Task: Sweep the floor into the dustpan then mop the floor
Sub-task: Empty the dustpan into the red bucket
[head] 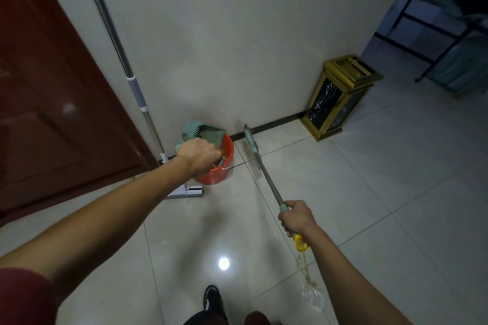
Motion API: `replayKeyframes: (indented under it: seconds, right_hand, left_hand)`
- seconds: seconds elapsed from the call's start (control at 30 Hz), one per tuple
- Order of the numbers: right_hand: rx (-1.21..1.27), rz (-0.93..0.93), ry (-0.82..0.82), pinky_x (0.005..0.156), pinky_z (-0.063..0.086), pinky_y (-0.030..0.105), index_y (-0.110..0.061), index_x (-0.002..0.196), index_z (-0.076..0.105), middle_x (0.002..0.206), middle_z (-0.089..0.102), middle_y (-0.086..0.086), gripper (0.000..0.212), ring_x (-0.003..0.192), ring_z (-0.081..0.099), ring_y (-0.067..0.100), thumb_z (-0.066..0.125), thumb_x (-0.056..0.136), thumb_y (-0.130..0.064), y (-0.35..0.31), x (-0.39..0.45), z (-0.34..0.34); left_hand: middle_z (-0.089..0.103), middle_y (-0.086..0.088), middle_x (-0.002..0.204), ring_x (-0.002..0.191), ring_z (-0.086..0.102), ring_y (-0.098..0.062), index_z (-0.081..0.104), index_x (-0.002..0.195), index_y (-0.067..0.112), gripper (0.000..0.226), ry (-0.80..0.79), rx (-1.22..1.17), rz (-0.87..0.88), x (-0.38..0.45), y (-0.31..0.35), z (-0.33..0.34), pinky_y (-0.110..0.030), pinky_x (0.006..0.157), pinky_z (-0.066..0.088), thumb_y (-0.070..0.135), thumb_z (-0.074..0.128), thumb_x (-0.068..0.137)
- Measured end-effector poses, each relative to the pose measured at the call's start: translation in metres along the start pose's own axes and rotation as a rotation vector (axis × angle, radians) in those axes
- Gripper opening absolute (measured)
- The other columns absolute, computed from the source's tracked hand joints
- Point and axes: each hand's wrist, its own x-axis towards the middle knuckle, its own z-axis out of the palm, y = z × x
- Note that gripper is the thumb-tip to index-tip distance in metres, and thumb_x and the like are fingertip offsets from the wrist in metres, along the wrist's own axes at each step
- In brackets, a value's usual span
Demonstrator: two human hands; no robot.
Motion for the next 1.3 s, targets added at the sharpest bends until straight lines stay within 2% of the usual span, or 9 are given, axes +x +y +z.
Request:
replayKeyframes:
  seconds: [0.13, 0.23, 0.43, 0.57, 0.7, 0.87, 0.93, 1.13, 1.3]
  right_hand:
    - [-0.034, -0.019, -0.013, 0.047, 0.049, 0.033, 0.006, 0.111, 0.064, 0.062, 0.06, 0.016, 0.034, 0.041, 0.052, 0.026, 0.058, 0.078, 0.0, 0.008, -0.004, -0.003]
    - [-0.052, -0.026, -0.028, 0.047, 0.05, 0.034, 0.006, 0.113, 0.065, 0.058, 0.06, 0.016, 0.037, 0.039, 0.051, 0.026, 0.058, 0.077, 0.0, 0.013, -0.008, -0.003]
    - [-0.021, -0.004, -0.037, 0.048, 0.049, 0.032, 0.003, 0.115, 0.066, 0.061, 0.061, 0.017, 0.037, 0.043, 0.051, 0.026, 0.06, 0.078, 0.002, 0.02, -0.014, -0.004]
    - [-0.013, 0.003, -0.035, 0.048, 0.048, 0.032, 0.005, 0.116, 0.065, 0.062, 0.061, 0.018, 0.038, 0.046, 0.052, 0.027, 0.06, 0.078, 0.003, 0.026, -0.015, -0.004]
    - [-0.01, 0.004, -0.041, 0.046, 0.047, 0.03, 0.005, 0.108, 0.067, 0.057, 0.06, 0.017, 0.031, 0.04, 0.05, 0.025, 0.059, 0.078, 0.003, 0.031, -0.016, 0.0]
    - [-0.003, -0.006, -0.054, 0.045, 0.046, 0.029, -0.002, 0.098, 0.067, 0.056, 0.059, 0.016, 0.022, 0.039, 0.049, 0.024, 0.058, 0.078, 0.003, 0.032, -0.018, 0.002]
    - [0.0, -0.014, -0.057, 0.045, 0.045, 0.028, 0.0, 0.095, 0.067, 0.055, 0.059, 0.016, 0.019, 0.04, 0.048, 0.024, 0.058, 0.078, 0.003, 0.03, -0.018, 0.002]
    - [0.012, -0.036, -0.054, 0.043, 0.044, 0.027, -0.009, 0.089, 0.062, 0.056, 0.058, 0.016, 0.016, 0.039, 0.048, 0.023, 0.058, 0.08, 0.004, 0.025, -0.019, 0.004]
    - [0.023, -0.043, -0.058, 0.043, 0.044, 0.028, -0.004, 0.085, 0.064, 0.054, 0.056, 0.014, 0.012, 0.04, 0.048, 0.023, 0.057, 0.08, 0.004, 0.024, -0.019, 0.006]
  left_hand:
    - [0.071, -0.008, 0.112, 0.104, 0.069, -0.031, 0.068, 0.119, 0.019, 0.026, -0.082, 0.043, 0.03, -0.008, 0.021, 0.003, -0.034, 0.071, 0.049, 0.022, 0.051, 0.099]
    - [0.071, -0.008, 0.112, 0.105, 0.069, -0.033, 0.068, 0.12, 0.017, 0.028, -0.096, 0.076, 0.05, -0.012, 0.028, 0.001, -0.034, 0.072, 0.049, 0.021, 0.049, 0.099]
    - [0.073, -0.003, 0.104, 0.094, 0.071, -0.027, 0.069, 0.118, 0.023, 0.022, -0.07, 0.083, 0.091, -0.01, 0.026, -0.006, -0.033, 0.061, 0.044, 0.026, 0.055, 0.101]
    - [0.074, -0.008, 0.104, 0.096, 0.072, -0.032, 0.069, 0.116, 0.015, 0.026, -0.026, 0.143, 0.1, -0.012, 0.042, -0.006, -0.037, 0.063, 0.048, 0.026, 0.052, 0.101]
    - [0.074, -0.01, 0.105, 0.096, 0.072, -0.034, 0.071, 0.112, 0.012, 0.024, -0.074, 0.162, 0.173, -0.024, 0.069, 0.006, -0.04, 0.07, 0.055, 0.027, 0.055, 0.102]
    - [0.071, -0.012, 0.108, 0.101, 0.069, -0.036, 0.068, 0.114, 0.007, 0.026, -0.113, 0.13, 0.122, -0.033, 0.071, 0.007, -0.04, 0.071, 0.051, 0.025, 0.053, 0.102]
    - [0.07, -0.012, 0.109, 0.103, 0.069, -0.036, 0.068, 0.115, 0.008, 0.027, -0.115, 0.124, 0.091, -0.033, 0.064, 0.0, -0.039, 0.07, 0.049, 0.026, 0.051, 0.103]
    - [0.074, -0.008, 0.108, 0.101, 0.071, -0.031, 0.069, 0.117, 0.015, 0.032, -0.058, 0.162, 0.062, -0.029, 0.047, -0.015, -0.034, 0.063, 0.043, 0.035, 0.047, 0.105]
    - [0.075, -0.008, 0.102, 0.094, 0.073, -0.032, 0.072, 0.108, 0.012, 0.026, 0.002, 0.135, 0.062, -0.033, 0.06, 0.003, -0.039, 0.068, 0.054, 0.028, 0.052, 0.102]
